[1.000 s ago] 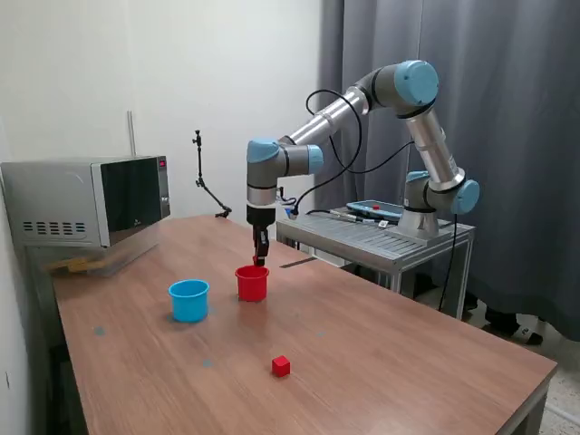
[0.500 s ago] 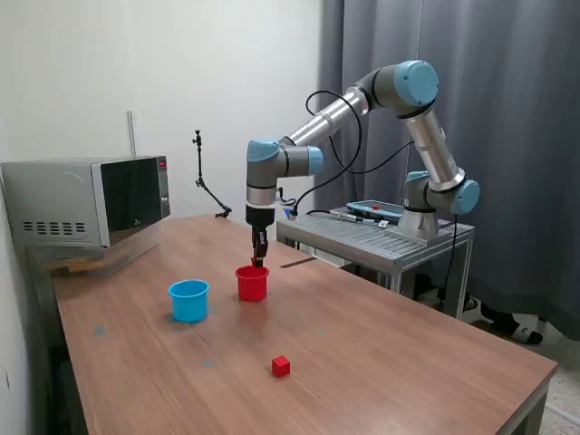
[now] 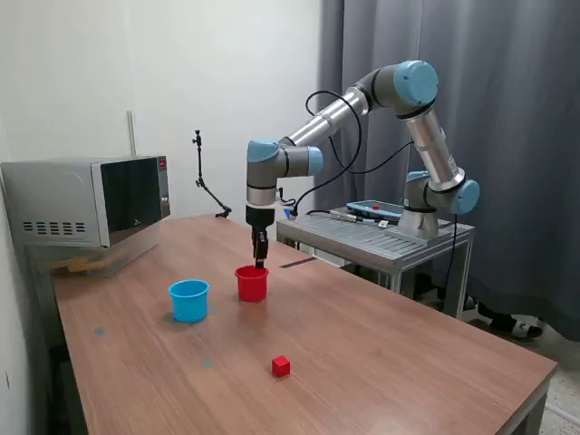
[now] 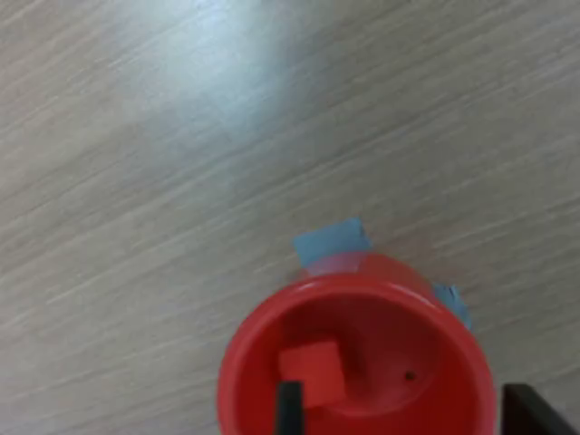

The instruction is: Place red objects in the red bin, and blue objects in the blue bin.

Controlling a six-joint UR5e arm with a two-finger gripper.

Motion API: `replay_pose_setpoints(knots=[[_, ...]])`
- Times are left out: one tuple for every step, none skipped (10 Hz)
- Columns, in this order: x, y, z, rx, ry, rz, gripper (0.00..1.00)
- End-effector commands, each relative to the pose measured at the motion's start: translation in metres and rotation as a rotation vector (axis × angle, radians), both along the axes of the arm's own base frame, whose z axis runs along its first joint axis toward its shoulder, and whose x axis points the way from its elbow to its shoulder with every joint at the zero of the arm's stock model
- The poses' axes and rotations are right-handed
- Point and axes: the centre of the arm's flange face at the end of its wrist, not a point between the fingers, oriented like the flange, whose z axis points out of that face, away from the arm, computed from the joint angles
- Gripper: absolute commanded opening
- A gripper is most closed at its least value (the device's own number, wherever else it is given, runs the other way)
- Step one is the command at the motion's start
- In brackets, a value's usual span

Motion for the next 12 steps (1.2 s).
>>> replay_pose_setpoints(knots=[[0.000, -0.001, 0.000, 0.000, 0.000, 0.001, 1.00], [0.000, -0.003, 0.001, 0.000, 0.001, 0.004, 1.00], [-0.004, -0.009, 0.007, 0.002, 0.014, 0.012, 1.00], [-0.011, -0.040, 0.015, -0.005, 0.035, 0.056, 1.00], [-0.024, -0.080, 0.026, -0.035, 0.073, 0.103, 1.00], [-0.032, -0.128, 0.018, -0.043, 0.085, 0.084, 1.00], [-0.041, -0.168, 0.007, -0.043, 0.092, 0.062, 1.00], [-0.052, -0.206, 0.001, -0.044, 0.107, 0.094, 1.00], [-0.063, -0.228, -0.011, -0.047, 0.105, 0.120, 1.00], [-0.072, -0.231, -0.031, -0.051, 0.067, 0.148, 1.00], [-0.079, -0.232, -0.032, -0.050, 0.069, 0.215, 1.00], [-0.088, -0.233, -0.022, -0.050, 0.086, 0.271, 1.00]])
